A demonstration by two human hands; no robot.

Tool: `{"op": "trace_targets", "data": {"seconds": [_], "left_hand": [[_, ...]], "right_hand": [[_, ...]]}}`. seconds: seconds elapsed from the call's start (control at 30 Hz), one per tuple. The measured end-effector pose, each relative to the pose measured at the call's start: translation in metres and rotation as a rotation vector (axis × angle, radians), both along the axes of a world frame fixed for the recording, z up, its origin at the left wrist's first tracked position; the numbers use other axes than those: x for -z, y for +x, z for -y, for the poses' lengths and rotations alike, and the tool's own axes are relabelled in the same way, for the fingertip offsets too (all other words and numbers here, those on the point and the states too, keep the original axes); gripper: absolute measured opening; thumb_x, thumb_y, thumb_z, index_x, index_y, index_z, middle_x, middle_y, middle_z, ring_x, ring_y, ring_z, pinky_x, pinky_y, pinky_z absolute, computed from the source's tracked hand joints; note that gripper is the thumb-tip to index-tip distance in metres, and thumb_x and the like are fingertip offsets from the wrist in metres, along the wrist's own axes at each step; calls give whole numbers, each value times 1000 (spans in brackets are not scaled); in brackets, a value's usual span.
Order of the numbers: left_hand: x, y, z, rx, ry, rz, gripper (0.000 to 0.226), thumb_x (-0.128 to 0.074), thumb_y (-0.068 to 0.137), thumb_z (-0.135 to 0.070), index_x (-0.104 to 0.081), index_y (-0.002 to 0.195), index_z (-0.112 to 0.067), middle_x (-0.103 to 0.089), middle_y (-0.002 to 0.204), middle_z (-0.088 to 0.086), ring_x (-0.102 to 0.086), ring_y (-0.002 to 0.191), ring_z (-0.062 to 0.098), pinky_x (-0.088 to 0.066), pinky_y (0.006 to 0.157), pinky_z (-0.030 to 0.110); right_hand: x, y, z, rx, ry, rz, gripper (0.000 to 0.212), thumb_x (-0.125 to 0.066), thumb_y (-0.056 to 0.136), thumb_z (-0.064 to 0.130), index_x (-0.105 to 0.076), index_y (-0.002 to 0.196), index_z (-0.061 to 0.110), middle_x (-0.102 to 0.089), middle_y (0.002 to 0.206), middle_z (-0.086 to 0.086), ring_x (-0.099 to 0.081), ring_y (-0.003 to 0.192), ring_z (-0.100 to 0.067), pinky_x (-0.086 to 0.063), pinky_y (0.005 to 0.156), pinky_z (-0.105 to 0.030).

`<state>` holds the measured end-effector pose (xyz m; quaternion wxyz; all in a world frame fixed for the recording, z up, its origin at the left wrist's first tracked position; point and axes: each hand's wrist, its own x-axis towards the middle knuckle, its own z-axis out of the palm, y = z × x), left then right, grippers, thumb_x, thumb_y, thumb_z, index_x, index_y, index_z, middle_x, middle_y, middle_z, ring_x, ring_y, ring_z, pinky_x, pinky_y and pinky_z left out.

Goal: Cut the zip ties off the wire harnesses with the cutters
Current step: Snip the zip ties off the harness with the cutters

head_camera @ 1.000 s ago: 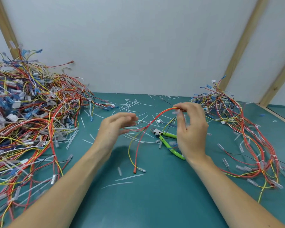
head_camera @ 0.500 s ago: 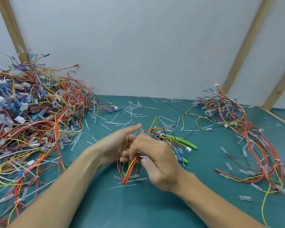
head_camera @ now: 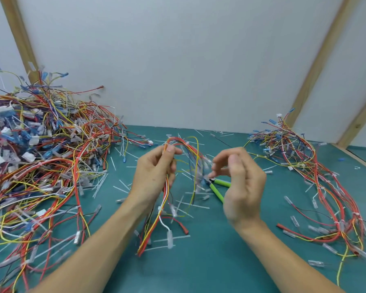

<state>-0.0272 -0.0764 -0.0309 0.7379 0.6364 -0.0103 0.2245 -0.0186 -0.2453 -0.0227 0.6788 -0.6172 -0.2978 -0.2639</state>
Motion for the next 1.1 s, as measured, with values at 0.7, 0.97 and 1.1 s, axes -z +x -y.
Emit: {"op": "trace_targets", "data": {"seconds": [0.7,0.97,1.1], "left_hand": [[13,-21,27,163,1219,254,27,-53,101,-44,-70,92,-25,-68,79,-1,-57,72,20,-42,61,36],[13,-17,25,-51,686,67,38,-63,85,-59,-53,115,-40,-62,100,-18,-60,59,9,-48,62,27],[13,-16,15,34,1119,-232,45,-39,86,-79,-59,93,-39,-65,82,-22,-60,68,2,-53,74,35]], "right_hand": [[-58,37,36,-417,-1050,-617,66,-65,80,75,-73,92,10,-63,78,0,-56,72,-11,-44,73,-25],[-32,48,41,18,-565,-543,31,-54,106,27,-75,86,17,-69,73,0,-59,57,-12,-51,58,-27],[-26,71,56,28,-132,-755,34,-43,111,32,-71,103,16,-59,79,-6,-66,51,-19,-56,46,-29]]}}
